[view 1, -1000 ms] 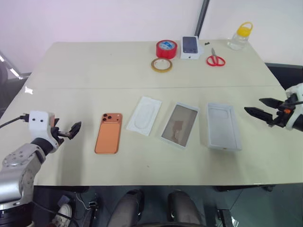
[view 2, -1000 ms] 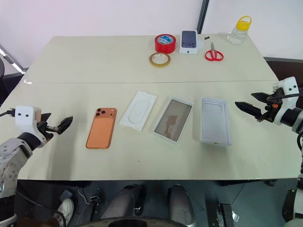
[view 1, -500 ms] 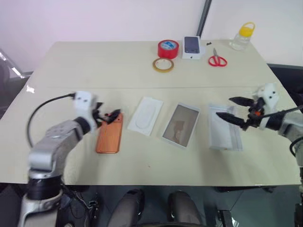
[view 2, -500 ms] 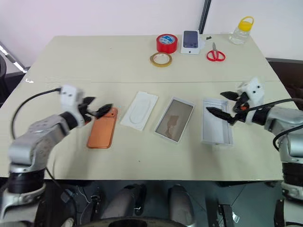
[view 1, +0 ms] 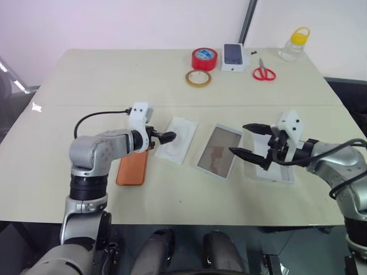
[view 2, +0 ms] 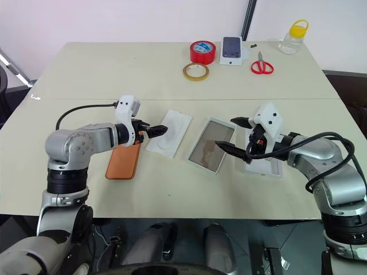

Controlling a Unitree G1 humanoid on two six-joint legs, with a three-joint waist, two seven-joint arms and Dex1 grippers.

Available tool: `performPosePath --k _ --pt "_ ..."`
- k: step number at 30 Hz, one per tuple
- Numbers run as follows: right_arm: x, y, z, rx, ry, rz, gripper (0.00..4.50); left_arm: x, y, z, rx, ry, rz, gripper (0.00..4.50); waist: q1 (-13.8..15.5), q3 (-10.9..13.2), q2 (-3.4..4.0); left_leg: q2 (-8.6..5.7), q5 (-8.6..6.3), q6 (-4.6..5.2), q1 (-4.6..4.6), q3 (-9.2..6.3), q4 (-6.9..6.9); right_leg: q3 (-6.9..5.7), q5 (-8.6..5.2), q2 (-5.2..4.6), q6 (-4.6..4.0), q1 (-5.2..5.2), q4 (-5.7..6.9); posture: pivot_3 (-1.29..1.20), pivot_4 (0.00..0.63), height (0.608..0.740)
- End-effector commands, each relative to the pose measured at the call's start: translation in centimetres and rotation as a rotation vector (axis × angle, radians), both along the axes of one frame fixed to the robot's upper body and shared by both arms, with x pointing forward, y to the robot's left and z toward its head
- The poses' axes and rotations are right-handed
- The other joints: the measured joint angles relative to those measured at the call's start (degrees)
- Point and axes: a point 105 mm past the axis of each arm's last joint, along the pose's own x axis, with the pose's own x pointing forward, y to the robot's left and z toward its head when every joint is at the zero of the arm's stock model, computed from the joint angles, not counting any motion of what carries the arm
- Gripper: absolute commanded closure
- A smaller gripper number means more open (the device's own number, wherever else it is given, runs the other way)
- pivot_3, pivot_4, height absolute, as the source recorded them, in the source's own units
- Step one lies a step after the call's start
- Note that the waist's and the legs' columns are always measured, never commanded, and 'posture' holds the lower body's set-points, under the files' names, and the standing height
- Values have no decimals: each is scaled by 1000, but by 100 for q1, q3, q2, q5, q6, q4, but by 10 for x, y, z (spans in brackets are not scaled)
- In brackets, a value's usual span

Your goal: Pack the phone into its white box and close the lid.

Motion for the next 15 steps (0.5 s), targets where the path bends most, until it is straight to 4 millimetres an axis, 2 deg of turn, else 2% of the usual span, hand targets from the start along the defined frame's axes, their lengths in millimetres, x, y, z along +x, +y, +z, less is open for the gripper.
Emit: performPosePath --k 1,8,11,14,15 --pt "-6 9 9 -15 -52 49 52 1 -3 -2 46 27 -12 0 2 0 0 1 0 -1 0 0 0 0 0 2 0 0 1 0 150 740" --pt "-13 19 8 -41 -59 94 52 2 -16 -13 34 78 -57 0 59 0 0 0 1 -2 0 0 1 0 0 0 0 0 1 0 150 740" --pt "-16 22 4 -61 -51 105 0 1 -21 -15 17 83 -74 873 74 0 0 -1 1 -2 0 0 1 0 0 -1 0 1 0 0 150 740" --pt "-19 25 -3 -113 -32 113 0 0 -23 -15 -14 93 -79 2458 72 0 0 -1 1 -1 0 0 2 0 0 -2 0 1 -2 0 150 740" --pt "-20 28 -5 -124 -28 123 0 1 -23 -15 -22 96 -77 2862 68 0 0 -1 1 -1 0 0 1 0 0 -2 0 1 -2 0 150 740"
